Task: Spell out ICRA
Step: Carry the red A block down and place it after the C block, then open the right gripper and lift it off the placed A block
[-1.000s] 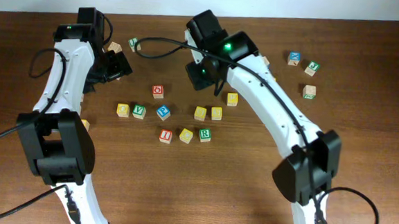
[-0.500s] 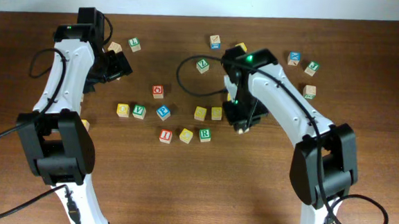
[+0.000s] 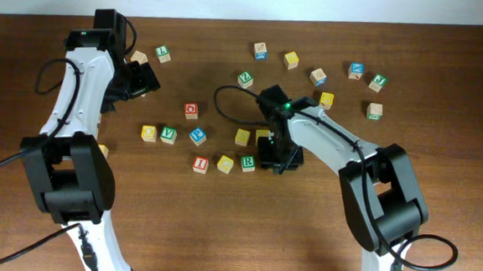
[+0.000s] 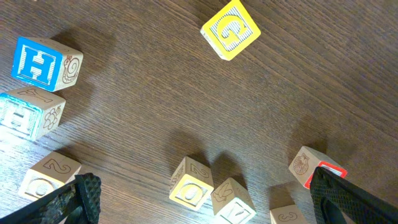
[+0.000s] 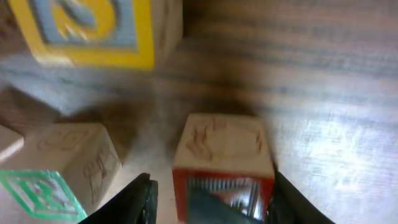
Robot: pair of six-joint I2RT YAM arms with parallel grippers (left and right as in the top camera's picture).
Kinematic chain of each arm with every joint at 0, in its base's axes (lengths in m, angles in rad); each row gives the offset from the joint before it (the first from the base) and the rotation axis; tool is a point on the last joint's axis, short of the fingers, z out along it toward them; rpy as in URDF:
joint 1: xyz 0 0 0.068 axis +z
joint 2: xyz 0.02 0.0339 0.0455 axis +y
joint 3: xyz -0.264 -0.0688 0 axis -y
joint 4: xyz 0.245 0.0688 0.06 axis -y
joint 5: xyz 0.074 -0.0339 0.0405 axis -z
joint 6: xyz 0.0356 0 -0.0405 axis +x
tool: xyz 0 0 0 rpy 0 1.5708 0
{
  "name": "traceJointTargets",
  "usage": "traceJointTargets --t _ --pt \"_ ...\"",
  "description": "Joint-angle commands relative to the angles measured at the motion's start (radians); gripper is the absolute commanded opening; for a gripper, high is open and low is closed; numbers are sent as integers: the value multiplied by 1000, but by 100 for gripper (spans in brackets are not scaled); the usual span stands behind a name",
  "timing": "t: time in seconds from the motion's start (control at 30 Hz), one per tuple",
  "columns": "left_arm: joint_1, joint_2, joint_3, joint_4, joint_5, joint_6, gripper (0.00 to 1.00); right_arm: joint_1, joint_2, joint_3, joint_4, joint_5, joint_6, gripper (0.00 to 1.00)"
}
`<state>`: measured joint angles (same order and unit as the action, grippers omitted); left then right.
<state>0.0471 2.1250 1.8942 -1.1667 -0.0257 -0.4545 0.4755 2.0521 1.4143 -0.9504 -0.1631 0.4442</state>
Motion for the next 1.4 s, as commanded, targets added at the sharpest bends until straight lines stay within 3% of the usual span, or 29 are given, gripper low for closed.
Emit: traceJointTargets --t 0.0,0.03,0.1,0.2,0.23,0.27,0.47,0.6,0.77,0.87,1.07,1.17,1.27,1.37 --pt "3 8 5 -1 4 -12 99 5 -40 80 -65 -16 5 63" --pt "3 8 5 -2 4 -12 99 -2 -55 117 -106 -17 -15 70" --pt "3 8 5 -1 4 -12 99 -20 -78 201 -190 -18 -115 70" --pt "3 8 5 -1 4 -12 99 -42 -87 293 -309 -17 -446 70" --pt "2 8 5 -2 4 -12 99 -48 -86 296 -367 -13 -600 84" --pt "2 8 5 -1 4 -12 99 -51 -86 296 -378 8 -614 98" --pt "2 8 5 -1 4 -12 99 -51 -82 291 -332 166 -703 98" --pt "2 8 5 -1 4 -12 99 -51 -79 290 -365 130 -868 98" --pt "2 8 5 -1 4 -12 99 -51 -79 290 -293 156 -898 100" --pt "2 8 5 -1 4 -12 99 -51 -79 290 -298 156 -1066 96" --pt "2 8 5 -1 4 -12 99 -51 -79 290 -303 118 -1073 98" --pt "2 8 5 -1 4 -12 99 -51 -77 290 -310 117 -1173 98" --pt "2 8 5 -1 4 -12 99 -51 -63 275 -319 103 -1175 99" --pt "2 8 5 -1 4 -12 99 -51 -63 194 -194 80 -1176 98"
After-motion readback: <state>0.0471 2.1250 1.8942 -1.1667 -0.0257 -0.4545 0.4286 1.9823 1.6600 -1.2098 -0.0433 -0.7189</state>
